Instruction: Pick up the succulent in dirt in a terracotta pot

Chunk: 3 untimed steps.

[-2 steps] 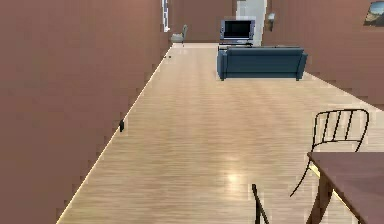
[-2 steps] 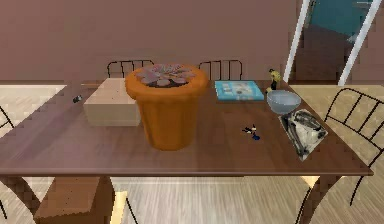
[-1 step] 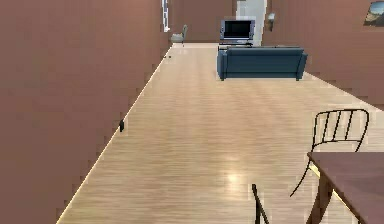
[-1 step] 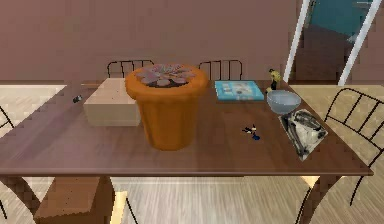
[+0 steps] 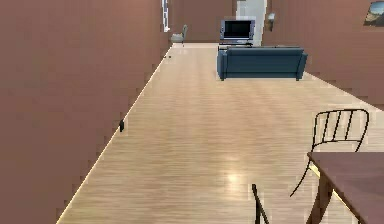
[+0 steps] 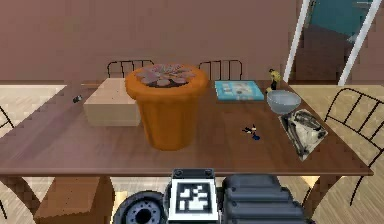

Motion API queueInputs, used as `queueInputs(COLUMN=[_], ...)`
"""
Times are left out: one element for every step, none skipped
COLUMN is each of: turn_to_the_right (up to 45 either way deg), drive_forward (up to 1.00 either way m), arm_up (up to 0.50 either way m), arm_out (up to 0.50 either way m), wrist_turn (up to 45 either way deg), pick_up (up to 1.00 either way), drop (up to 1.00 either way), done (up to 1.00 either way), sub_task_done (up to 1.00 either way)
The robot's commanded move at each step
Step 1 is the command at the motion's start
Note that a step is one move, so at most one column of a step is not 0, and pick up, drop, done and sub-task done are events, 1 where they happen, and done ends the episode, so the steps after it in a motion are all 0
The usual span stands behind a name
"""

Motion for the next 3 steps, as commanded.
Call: queueInputs(turn_to_the_right=[0.0, 0.0, 0.0], drive_forward=[0.0, 0.0, 0.0], arm_up=[0.0, 0.0, 0.0], arm_out=[0.36, 0.0, 0.0], wrist_turn=[0.0, 45.0, 45.0], pick_up=[0.0, 0.0, 0.0], drop=[0.0, 0.0, 0.0], done=[0.0, 0.0, 0.0], sub_task_done=[0.0, 0.0, 0.0])
